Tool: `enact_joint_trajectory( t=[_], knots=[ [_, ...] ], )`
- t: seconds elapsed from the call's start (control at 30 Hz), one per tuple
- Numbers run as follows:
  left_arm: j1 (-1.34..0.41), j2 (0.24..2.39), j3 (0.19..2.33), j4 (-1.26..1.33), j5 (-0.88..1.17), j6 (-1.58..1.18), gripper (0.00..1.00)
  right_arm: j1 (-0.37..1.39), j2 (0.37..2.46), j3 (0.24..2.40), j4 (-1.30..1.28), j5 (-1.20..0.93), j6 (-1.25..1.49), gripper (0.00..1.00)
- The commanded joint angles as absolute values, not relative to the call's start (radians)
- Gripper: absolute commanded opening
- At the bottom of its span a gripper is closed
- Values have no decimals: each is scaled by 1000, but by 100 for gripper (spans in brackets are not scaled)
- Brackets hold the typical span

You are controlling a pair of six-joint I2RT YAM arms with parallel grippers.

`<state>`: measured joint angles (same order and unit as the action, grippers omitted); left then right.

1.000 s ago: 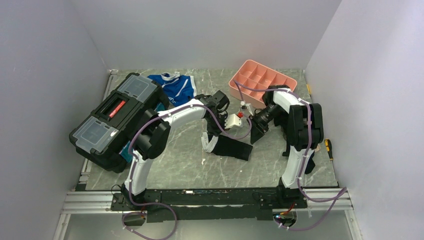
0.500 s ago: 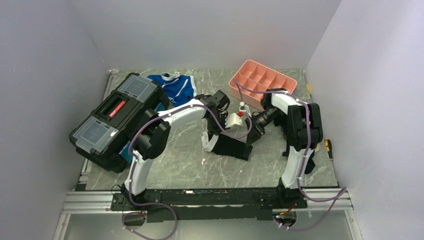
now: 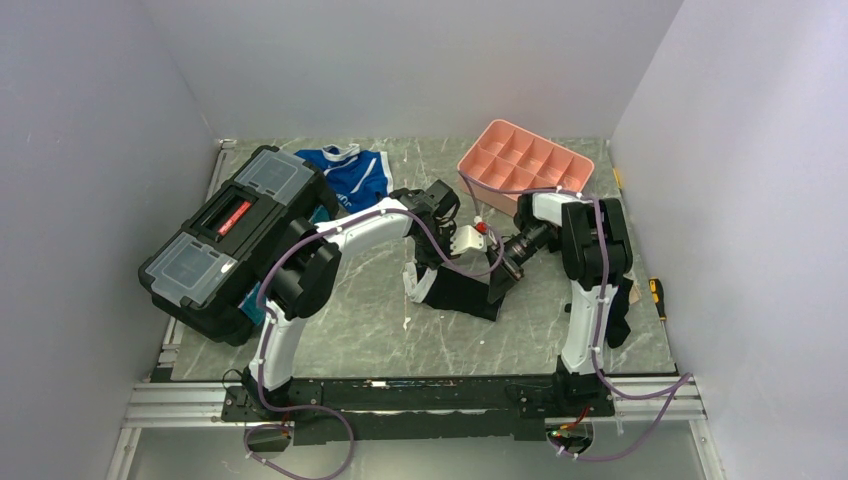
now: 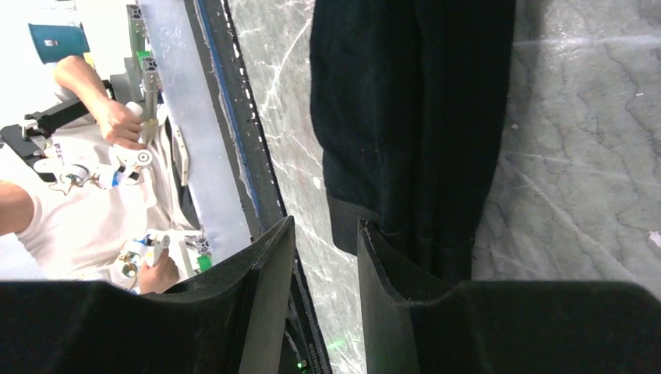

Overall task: Roll the underwear
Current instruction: Fold the underwear at the center of the board.

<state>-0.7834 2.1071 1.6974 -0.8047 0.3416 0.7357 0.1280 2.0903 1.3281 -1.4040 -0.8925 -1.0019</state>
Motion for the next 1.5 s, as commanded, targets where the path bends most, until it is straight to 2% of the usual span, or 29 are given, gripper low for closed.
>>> enact_joint_trajectory(
  t=[0.0,0.07,0.3,0.5,0.53,0.57,0.6,0.7,0.9,1.07,1.27,1.47],
  knots=[
    [-786,2106,1717,-790,336,725,0,129,2115,1329,-1360,-883,-1009,37],
    [-786,2108,1717,-790,331,726,2,127,2127,1331,-1349,-864,-1005,37],
    [-786,2103,1684,-743,272,727,28,127,2158,1331,-1326,-824,-996,37],
    [-783,2069,1632,-682,212,716,44,126,2164,1328,-1307,-810,-982,37],
    [-783,2057,1625,-678,212,711,53,126,2163,1330,-1308,-811,-982,37],
    [-783,2046,1615,-673,213,704,66,126,2161,1332,-1311,-813,-982,37],
    [-781,2033,1606,-668,213,700,73,126,2160,1334,-1314,-811,-982,37],
    [-781,1981,1579,-653,218,681,83,126,2156,1342,-1319,-810,-979,37],
    [-780,1850,1491,-553,165,614,93,125,2145,1356,-1328,-809,-977,37],
    [-777,1728,1369,-448,111,551,96,126,2131,1355,-1336,-805,-981,37],
    [-776,1682,1296,-472,376,477,96,126,2123,1347,-1334,-806,-983,37],
    [-765,1785,1342,-550,609,424,93,126,2124,1349,-1334,-801,-979,37]
  ],
)
